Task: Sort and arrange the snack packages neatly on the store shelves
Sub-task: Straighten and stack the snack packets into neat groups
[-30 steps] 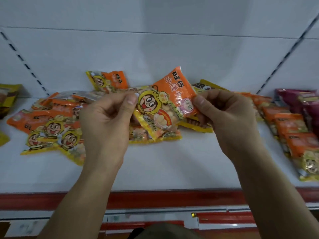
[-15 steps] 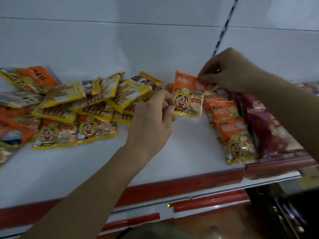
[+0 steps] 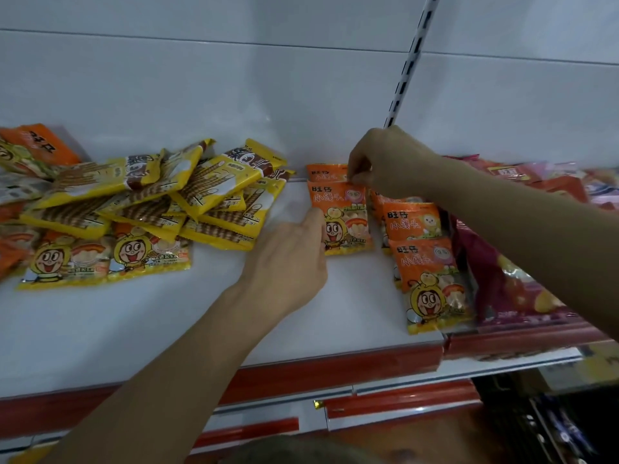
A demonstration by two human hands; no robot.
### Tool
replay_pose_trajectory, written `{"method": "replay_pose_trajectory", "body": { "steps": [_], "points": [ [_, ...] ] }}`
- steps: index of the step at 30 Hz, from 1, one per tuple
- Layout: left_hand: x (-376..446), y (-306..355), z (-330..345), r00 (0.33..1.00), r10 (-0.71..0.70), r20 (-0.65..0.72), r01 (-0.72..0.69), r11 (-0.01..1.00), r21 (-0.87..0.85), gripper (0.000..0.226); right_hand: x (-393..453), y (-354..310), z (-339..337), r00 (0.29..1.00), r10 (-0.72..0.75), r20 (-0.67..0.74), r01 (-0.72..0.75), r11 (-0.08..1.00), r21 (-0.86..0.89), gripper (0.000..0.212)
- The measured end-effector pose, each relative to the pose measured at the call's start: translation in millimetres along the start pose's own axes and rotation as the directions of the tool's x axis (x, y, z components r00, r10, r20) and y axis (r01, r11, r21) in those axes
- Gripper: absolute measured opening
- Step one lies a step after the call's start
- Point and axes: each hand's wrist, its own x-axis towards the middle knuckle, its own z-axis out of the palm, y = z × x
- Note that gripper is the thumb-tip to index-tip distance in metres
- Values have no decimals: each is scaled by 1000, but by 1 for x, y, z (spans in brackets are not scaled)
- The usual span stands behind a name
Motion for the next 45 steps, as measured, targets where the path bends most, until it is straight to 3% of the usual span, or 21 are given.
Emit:
{"method": "replay_pose_trajectory", "body": {
  "steps": [8, 14, 19, 24, 30, 35, 40, 43, 45],
  "points": [
    [-1, 2, 4, 996, 62, 66, -69, 991, 118, 9, -4, 13, 4, 1000, -2, 22, 2, 999, 33, 12],
    [-5, 1, -2, 989, 115, 90, -117, 993, 18, 6, -6, 11, 3, 999, 29, -29, -28, 999, 35, 14],
    [-27, -7, -35, 991, 134, -14, -135, 990, -28, 11, -13, -12, -12, 988, 20, -155, -14, 999, 39, 16],
    [-64, -53, -87, 983, 72, -167, -66, 997, 38, 12, -12, -80, -24, 962, -92, -258, 111, 992, 59, 20],
    [-108, -134, -136, 957, -106, -271, 99, 994, -40, 9, 14, -193, 1, 931, -281, -235, 313, 943, 110, 23],
    [-138, -195, -174, 905, -160, -395, 181, 983, 18, 8, 43, -285, 26, 877, -407, -254, 449, 884, 134, 23],
    [-172, -247, -185, 878, -294, -377, 307, 951, -28, 8, 71, -356, 59, 886, -418, -202, 454, 872, 183, 26],
    [-184, -256, -188, 883, -332, -332, 306, 943, -129, 13, 84, -381, 73, 899, -384, -213, 394, 919, 5, 35],
    [-187, -258, -190, 891, -324, -319, 283, 944, -170, 14, 89, -388, 76, 901, -326, -286, 328, 944, -42, 27]
  ]
}}
